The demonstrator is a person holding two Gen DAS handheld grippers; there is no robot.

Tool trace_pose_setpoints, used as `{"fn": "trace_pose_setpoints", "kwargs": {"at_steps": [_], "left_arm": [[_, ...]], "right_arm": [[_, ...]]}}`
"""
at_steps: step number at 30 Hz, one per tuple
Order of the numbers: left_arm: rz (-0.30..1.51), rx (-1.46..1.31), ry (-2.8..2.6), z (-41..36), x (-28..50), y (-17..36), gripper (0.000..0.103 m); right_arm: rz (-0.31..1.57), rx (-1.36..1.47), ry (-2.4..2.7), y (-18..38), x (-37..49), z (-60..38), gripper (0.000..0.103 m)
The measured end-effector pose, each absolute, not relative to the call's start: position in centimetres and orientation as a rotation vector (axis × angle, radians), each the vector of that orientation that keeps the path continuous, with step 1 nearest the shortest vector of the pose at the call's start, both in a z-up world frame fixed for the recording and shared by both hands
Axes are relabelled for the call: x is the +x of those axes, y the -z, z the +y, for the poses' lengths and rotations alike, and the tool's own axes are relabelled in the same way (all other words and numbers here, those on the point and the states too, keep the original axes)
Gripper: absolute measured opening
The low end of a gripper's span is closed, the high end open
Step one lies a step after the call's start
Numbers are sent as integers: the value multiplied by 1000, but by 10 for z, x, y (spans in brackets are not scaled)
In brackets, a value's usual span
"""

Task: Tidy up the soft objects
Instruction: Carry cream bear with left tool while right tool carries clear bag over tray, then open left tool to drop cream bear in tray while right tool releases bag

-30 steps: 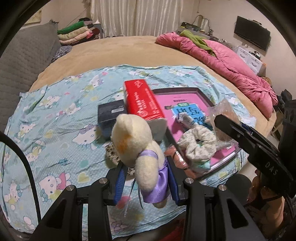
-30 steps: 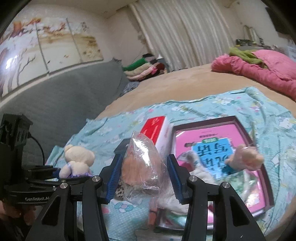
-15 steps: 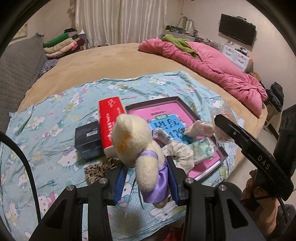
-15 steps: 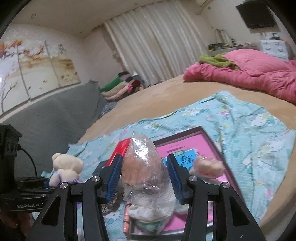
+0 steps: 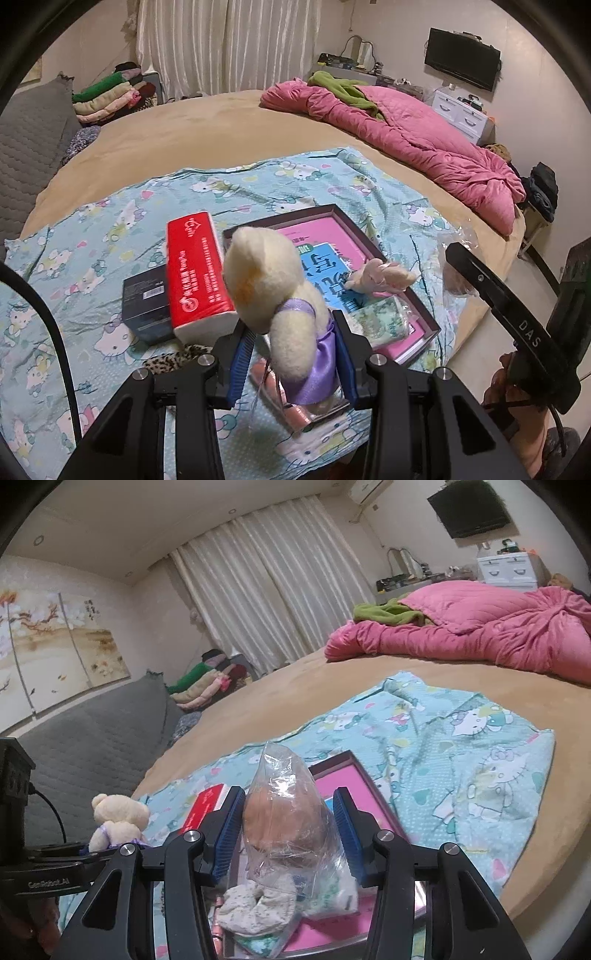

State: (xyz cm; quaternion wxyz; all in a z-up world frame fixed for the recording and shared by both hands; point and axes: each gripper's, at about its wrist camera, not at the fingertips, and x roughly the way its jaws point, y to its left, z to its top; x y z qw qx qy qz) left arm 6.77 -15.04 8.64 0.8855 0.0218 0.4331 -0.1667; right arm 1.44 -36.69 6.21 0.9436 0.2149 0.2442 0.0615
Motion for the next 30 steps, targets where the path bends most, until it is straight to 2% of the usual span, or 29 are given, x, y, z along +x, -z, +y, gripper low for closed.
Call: {"fn": "trace_pose_setpoints", "kwargs": {"at_steps": [14, 30], "left_arm": [[932, 71, 414, -189, 87, -65, 41], [1019, 92, 435, -216, 118, -20, 41]], "right_arm": [[542, 482, -26, -44, 16, -393, 51], [702, 477, 76, -7, 28, -408, 51]]}}
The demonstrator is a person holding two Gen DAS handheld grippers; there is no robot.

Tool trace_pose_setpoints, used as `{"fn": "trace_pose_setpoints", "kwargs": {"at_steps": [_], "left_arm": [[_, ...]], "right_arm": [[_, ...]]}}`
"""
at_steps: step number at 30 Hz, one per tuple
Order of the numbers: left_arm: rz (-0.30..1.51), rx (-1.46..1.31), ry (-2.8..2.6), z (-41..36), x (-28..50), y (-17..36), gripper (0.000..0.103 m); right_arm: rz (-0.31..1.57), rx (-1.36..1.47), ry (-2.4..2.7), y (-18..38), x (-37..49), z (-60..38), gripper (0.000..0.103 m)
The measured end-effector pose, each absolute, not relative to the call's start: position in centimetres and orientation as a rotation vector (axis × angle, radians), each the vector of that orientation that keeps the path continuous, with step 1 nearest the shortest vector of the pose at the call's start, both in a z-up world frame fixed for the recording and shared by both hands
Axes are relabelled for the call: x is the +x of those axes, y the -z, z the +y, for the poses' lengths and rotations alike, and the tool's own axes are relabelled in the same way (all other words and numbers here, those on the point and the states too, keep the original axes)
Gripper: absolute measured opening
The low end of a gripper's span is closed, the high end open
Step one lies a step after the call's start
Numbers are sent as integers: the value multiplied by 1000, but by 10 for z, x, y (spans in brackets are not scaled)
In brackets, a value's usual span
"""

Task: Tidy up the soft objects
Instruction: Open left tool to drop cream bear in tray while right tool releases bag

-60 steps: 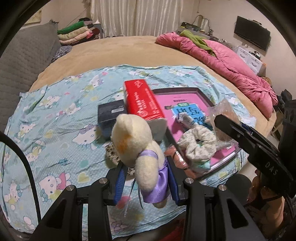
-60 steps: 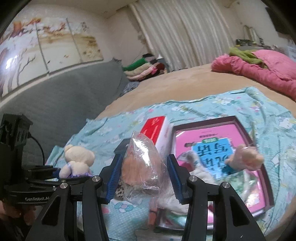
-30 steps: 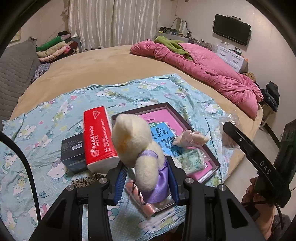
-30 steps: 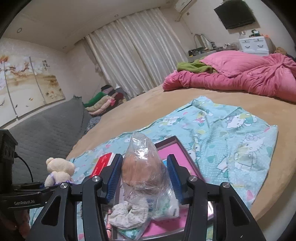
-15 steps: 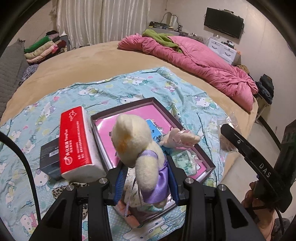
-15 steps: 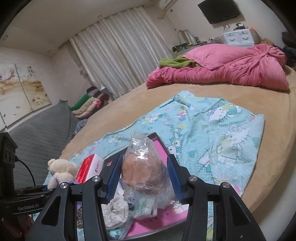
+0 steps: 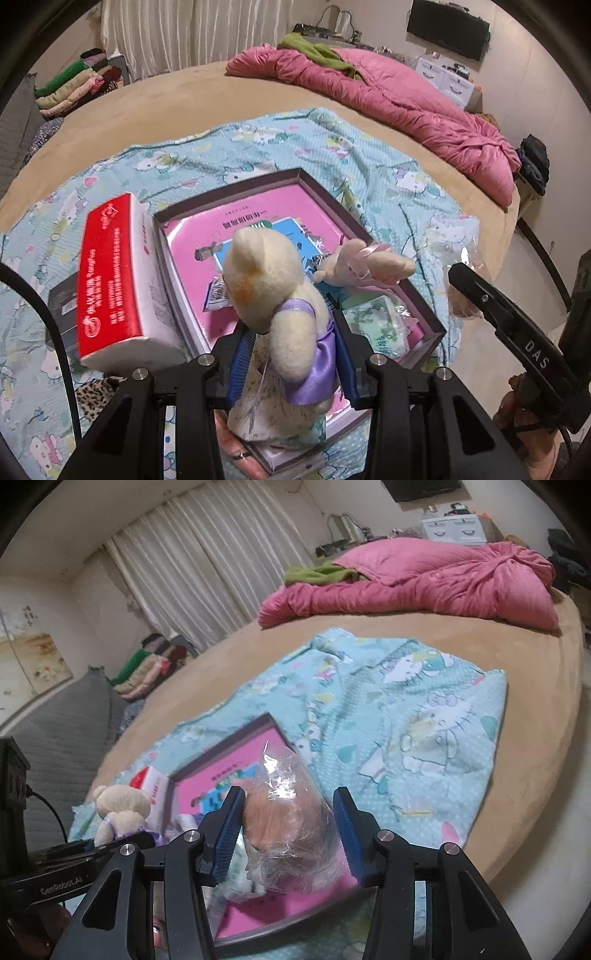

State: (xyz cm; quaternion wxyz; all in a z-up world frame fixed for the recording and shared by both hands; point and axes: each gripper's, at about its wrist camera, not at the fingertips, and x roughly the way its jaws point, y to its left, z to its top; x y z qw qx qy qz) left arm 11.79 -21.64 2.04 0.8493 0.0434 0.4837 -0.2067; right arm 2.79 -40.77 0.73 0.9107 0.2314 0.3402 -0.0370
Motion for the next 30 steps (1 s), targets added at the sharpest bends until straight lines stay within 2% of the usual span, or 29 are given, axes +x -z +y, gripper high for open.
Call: {"fn": "trace_pose_setpoints", "kwargs": {"at_steps": [7, 20, 23, 25, 30], "left_arm": [[1070, 92, 454, -228, 134, 3, 41], [1095, 69, 487, -234, 149, 20, 42], [1094, 61, 493, -234, 151, 19, 45], [1097, 54, 495, -234, 151, 19, 52], [1111, 49, 495, -231, 152, 19, 59]], "right_arm": [[787, 449, 70, 14, 40, -401, 51], [812, 432, 49, 29, 55, -391, 52], [819, 445, 59, 31, 54, -394, 53], [827, 444, 64, 32, 53, -395, 53], [849, 462, 84, 33, 47, -400, 53]]}}
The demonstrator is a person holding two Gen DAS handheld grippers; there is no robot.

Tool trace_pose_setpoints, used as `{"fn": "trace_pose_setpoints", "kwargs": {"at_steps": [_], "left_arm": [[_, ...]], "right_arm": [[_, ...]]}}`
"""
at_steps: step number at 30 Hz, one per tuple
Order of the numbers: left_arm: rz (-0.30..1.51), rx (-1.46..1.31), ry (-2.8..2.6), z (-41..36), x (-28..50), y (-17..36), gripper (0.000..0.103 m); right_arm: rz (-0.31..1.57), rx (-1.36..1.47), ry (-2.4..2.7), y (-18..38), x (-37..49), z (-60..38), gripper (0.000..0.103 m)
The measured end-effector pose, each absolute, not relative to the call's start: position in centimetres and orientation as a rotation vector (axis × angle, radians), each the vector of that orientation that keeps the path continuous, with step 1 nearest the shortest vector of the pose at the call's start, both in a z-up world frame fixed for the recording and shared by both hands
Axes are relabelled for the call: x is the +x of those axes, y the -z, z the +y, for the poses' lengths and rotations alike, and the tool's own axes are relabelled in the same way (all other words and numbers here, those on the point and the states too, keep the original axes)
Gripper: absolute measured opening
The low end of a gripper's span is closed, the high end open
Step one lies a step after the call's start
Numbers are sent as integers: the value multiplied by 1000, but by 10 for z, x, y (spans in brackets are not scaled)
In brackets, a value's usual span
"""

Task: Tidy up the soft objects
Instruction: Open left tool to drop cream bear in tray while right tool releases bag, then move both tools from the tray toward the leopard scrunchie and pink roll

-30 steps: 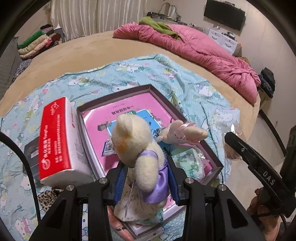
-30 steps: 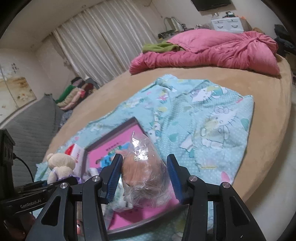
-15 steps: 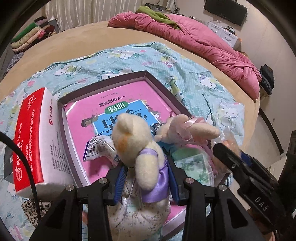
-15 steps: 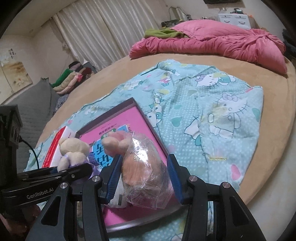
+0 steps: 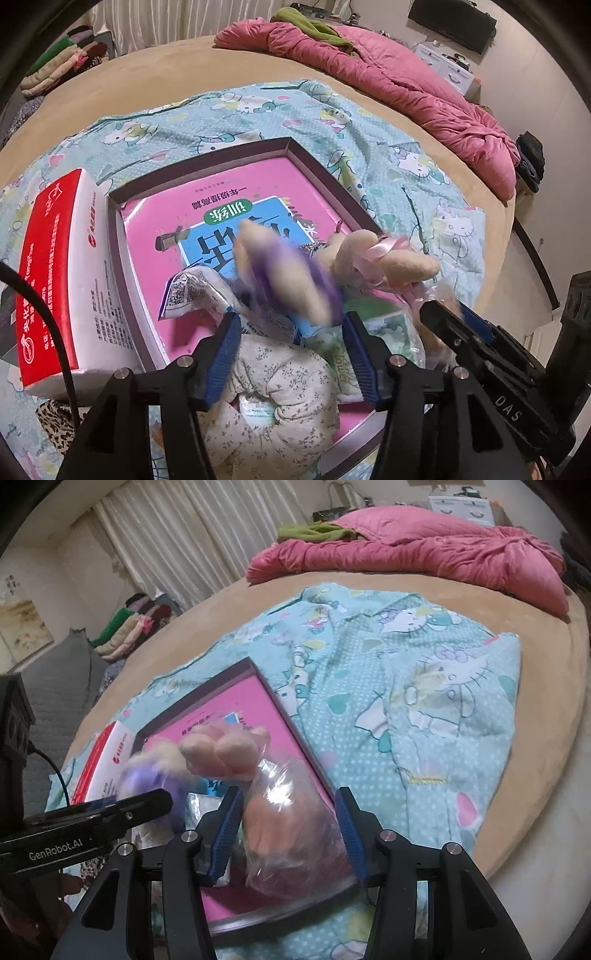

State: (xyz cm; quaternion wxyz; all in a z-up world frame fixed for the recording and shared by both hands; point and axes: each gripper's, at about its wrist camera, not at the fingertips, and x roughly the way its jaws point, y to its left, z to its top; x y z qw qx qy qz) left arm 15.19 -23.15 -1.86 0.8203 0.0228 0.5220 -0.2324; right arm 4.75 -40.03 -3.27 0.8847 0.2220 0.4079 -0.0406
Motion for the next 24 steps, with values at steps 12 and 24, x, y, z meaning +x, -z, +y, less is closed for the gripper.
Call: {"fn": "trace_pose_setpoints", "kwargs": {"at_steps": [12, 24], "left_arm": [[1101, 9, 475, -213, 146, 9, 61], [1032, 15, 419, -181, 116, -23, 75]], "right_arm": [[815, 450, 90, 24, 43, -398, 60], [686, 329, 21, -19, 33, -360, 73]]}}
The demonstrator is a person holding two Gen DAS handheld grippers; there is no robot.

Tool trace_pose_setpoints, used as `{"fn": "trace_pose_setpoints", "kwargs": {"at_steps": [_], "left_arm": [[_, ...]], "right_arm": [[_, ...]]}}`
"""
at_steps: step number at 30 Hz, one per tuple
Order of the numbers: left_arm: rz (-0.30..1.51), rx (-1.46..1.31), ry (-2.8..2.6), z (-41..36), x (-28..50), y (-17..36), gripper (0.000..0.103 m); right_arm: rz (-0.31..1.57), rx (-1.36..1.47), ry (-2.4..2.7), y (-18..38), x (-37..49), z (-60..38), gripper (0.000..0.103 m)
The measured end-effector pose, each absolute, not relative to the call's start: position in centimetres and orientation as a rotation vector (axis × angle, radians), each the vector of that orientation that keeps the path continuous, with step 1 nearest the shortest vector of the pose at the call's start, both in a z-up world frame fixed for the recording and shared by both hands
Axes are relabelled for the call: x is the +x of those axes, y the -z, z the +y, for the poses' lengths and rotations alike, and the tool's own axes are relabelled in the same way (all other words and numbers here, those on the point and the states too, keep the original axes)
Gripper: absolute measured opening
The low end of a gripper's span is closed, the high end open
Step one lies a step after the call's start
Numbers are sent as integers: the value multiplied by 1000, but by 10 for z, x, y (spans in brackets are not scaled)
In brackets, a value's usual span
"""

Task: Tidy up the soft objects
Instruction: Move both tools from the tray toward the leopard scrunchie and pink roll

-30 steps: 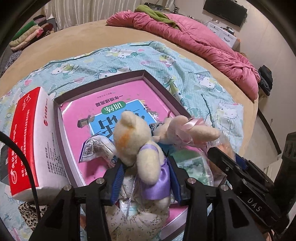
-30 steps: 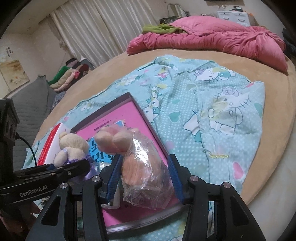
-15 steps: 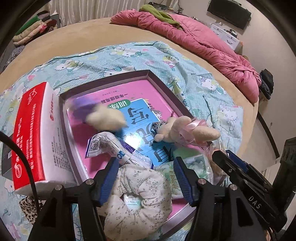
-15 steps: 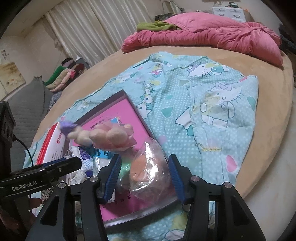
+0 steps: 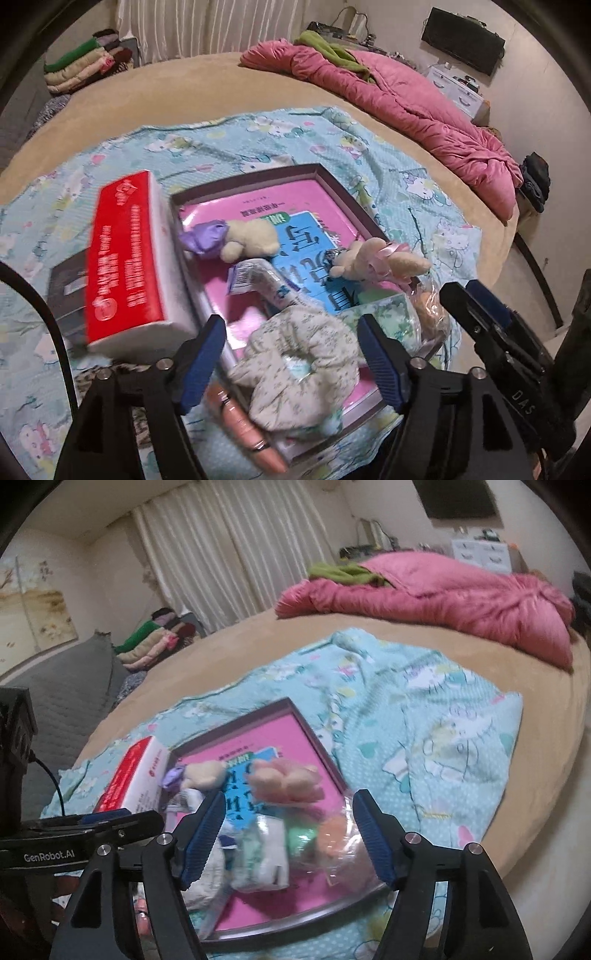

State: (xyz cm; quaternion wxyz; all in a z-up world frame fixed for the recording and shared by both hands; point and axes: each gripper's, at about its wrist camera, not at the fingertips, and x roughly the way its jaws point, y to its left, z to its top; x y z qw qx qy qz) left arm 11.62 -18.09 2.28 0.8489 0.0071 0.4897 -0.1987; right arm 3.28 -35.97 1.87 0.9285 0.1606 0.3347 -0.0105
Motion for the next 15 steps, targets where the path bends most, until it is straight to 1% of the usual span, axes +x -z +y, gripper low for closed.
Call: {"fn": "trace_pose_setpoints", "kwargs": {"at_steps": [8, 15], "left_arm": [[989, 42, 344, -144, 93, -43, 77], [969, 28, 280, -102, 82, -51, 77]], "right_arm": [[630, 252, -40, -45, 22, -326, 74], [623, 160, -105, -58, 13, -290, 74]]}}
